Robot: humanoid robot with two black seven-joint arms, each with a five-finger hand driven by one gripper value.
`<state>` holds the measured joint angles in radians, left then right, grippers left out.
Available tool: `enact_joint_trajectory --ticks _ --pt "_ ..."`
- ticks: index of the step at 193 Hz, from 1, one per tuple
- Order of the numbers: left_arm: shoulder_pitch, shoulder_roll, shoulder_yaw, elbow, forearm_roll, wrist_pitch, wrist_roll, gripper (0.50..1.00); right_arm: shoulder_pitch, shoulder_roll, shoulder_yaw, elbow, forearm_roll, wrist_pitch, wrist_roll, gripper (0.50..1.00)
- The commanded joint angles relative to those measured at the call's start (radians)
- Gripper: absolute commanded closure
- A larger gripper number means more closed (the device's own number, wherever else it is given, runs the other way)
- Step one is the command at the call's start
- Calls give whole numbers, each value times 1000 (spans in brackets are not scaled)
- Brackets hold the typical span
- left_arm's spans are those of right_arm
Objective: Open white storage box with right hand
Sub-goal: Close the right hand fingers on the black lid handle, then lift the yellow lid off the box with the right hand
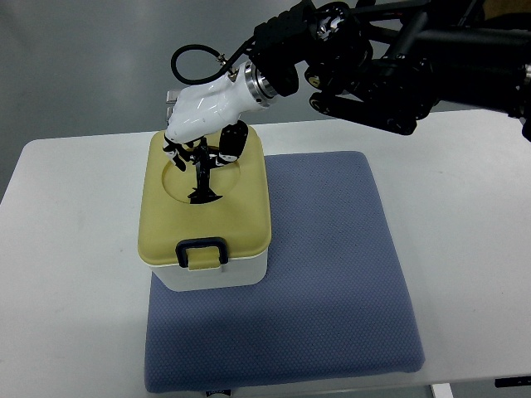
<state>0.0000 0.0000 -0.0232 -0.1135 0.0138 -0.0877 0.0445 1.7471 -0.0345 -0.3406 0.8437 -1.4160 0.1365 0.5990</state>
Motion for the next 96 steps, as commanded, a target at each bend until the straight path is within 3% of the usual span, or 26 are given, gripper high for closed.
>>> enact_joint_trajectory --ticks 1,14,96 --pt "0 0 0 0 0 0 0 500 0 1 2 0 -1 -2 4 967" --pt "0 0 0 0 0 0 0 500 -3 4 2 2 -1 -5 4 993" --pt "0 0 -1 0 0 0 0 500 6 -7 15 2 5 -35 12 1000"
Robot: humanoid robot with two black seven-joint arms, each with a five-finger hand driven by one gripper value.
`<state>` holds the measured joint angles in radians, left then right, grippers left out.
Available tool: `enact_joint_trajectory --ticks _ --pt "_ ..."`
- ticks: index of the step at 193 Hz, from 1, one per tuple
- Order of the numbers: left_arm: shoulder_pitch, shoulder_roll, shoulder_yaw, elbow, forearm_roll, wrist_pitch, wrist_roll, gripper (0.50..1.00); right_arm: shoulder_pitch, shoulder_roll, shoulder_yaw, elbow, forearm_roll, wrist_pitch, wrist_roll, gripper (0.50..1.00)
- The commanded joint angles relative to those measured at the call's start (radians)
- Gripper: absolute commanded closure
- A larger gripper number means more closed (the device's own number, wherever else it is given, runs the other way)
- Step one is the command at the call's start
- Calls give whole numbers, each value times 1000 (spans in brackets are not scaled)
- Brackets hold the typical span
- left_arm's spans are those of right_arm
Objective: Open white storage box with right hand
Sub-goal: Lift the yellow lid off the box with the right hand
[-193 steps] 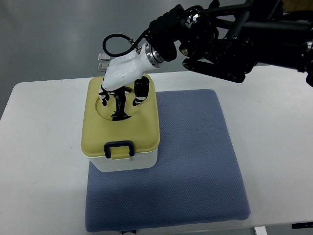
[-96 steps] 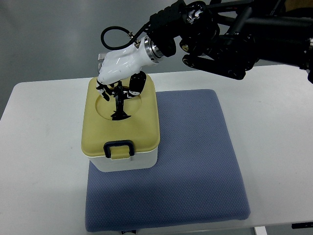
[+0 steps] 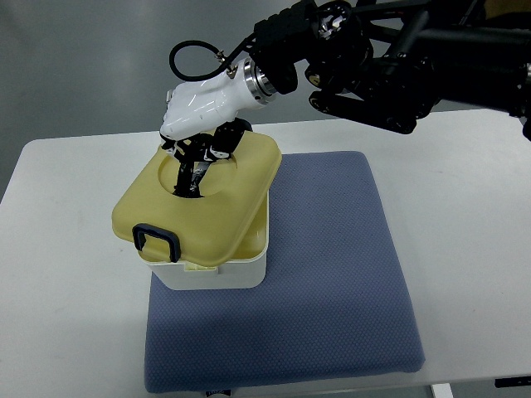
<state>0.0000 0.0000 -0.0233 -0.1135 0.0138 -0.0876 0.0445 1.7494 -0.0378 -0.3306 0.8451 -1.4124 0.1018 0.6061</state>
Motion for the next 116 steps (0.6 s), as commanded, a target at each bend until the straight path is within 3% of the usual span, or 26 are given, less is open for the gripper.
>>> enact_joint_trajectory --ticks 1,52,116 --pt "0 0 -1 0 0 0 0 500 4 -4 5 0 1 -1 5 1000" --pt "0 0 -1 0 0 0 0 500 59 -62 7 3 0 4 5 1000" --pt "0 0 0 0 0 0 0 500 93 -290 5 42 -2 15 5 1000"
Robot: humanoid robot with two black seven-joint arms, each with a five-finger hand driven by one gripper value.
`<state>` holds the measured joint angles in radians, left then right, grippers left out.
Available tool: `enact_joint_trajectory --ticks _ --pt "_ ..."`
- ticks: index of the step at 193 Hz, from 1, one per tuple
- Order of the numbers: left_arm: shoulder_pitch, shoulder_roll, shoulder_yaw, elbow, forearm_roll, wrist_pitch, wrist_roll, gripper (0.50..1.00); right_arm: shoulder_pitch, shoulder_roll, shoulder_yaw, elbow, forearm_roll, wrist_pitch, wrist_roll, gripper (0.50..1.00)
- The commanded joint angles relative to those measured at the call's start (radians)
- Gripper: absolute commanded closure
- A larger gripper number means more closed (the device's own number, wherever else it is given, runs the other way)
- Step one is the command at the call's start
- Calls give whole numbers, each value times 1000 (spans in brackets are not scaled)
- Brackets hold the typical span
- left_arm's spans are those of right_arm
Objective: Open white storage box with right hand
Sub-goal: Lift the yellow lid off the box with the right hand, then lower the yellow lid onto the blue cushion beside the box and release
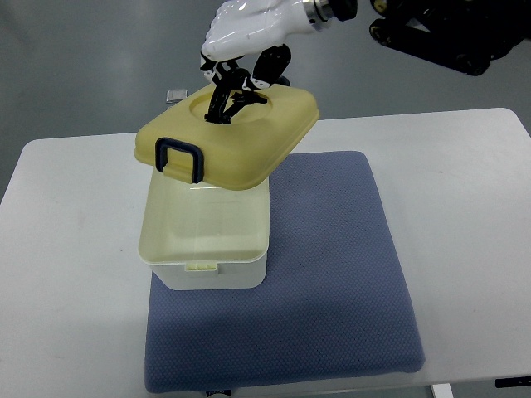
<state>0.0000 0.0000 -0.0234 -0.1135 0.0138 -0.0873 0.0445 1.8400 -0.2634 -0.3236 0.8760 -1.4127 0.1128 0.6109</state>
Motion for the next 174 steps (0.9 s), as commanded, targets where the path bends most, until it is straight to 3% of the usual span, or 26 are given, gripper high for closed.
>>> enact_joint_trajectory --ticks 1,86,174 --pt "0 0 0 0 0 0 0 500 2 -65 -2 11 -2 4 0 1000" --pt "0 0 -1 0 0 0 0 500 -73 -257 -20 11 -18 4 0 1000" --pt "0 0 -1 0 0 0 0 500 -266 -284 -20 -9 -43 -35 0 1000"
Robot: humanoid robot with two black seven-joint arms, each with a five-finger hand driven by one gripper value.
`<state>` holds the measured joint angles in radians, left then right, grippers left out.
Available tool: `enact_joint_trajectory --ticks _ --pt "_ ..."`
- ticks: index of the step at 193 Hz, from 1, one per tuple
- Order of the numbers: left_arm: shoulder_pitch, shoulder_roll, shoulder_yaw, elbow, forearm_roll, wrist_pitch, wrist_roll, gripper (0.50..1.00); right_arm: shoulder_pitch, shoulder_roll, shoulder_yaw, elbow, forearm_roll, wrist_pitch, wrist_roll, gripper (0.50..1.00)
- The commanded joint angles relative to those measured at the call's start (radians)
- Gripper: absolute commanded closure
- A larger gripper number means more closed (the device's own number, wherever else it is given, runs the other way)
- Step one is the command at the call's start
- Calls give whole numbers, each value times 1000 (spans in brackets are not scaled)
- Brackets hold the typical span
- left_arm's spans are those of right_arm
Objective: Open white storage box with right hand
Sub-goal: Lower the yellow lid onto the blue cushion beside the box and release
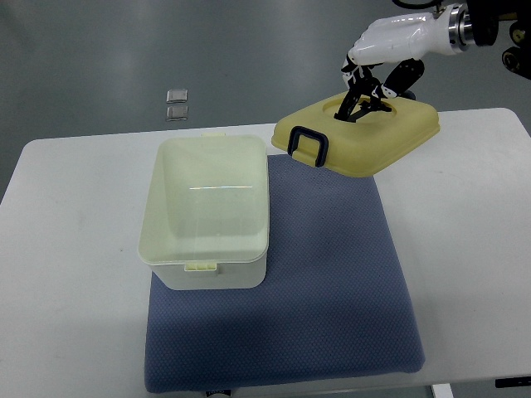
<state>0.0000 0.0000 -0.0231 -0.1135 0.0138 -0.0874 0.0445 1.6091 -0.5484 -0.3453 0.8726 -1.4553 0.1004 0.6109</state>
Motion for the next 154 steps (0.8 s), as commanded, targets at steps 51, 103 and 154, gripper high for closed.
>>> enact_joint_trajectory --ticks 51,103,154 --pt "0 0 0 0 0 0 0 500 -120 12 2 -29 0 -71 0 1000" --pt "0 0 0 0 0 0 0 500 -169 57 5 -49 0 -103 0 1000" --pt "0 0 0 0 0 0 0 500 -209 110 9 -67 1 -122 0 953"
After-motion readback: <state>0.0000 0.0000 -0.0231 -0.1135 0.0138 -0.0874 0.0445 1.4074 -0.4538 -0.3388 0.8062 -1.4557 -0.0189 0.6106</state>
